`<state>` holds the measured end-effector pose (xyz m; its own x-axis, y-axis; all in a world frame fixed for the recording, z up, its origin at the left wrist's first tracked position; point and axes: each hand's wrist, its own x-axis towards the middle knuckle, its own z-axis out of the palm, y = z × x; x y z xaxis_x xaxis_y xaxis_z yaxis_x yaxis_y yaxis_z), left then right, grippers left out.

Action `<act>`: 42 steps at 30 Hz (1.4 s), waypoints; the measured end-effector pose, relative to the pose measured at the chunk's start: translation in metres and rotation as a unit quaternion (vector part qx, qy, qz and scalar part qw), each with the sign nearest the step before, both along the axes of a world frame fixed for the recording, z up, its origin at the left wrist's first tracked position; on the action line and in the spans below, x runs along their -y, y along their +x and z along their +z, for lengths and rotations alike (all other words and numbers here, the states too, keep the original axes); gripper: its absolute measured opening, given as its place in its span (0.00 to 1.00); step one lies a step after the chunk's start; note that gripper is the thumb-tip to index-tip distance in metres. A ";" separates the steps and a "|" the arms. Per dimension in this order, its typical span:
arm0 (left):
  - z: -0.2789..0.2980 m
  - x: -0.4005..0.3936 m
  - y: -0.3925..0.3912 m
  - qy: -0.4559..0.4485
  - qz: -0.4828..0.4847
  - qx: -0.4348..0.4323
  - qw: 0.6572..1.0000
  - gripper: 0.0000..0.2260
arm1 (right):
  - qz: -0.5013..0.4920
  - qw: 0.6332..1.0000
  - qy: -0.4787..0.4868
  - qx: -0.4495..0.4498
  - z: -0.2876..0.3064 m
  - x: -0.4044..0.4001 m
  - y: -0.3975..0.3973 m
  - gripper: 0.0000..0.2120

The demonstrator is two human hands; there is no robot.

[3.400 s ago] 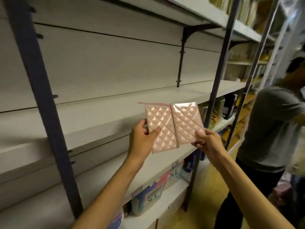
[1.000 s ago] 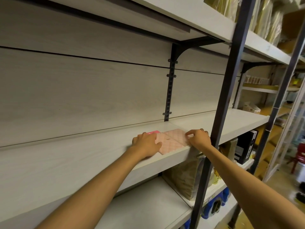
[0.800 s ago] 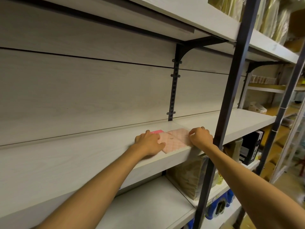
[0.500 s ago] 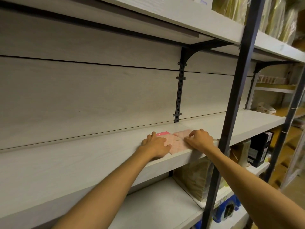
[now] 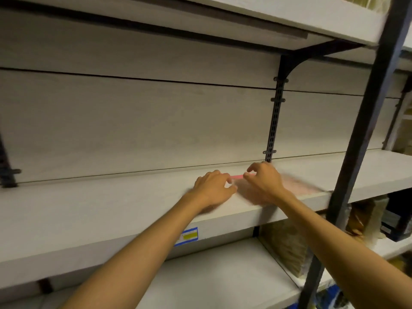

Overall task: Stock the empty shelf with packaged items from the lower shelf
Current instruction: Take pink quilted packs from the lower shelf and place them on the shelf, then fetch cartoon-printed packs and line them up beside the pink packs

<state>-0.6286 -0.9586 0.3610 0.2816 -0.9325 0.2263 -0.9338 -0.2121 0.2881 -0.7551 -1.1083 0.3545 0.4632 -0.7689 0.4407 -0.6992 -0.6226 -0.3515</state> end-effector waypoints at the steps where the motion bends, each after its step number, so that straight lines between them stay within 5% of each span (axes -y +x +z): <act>1: 0.002 -0.012 0.007 -0.006 0.012 0.003 1.000 0.20 | 0.022 1.000 0.001 0.000 0.001 -0.009 0.012 0.19; 14: 0.015 -0.244 0.116 -0.072 0.209 0.063 0.973 0.20 | 0.289 0.956 -0.023 0.048 0.012 -0.213 0.147 0.16; 27: -0.020 -0.513 0.106 -0.175 0.196 0.023 0.965 0.14 | 0.404 0.911 -0.009 0.086 -0.013 -0.487 0.145 0.12; 42: -0.149 -0.775 0.245 -0.029 0.333 -0.024 0.942 0.17 | 0.499 0.861 0.085 -0.044 -0.115 -0.694 0.290 0.14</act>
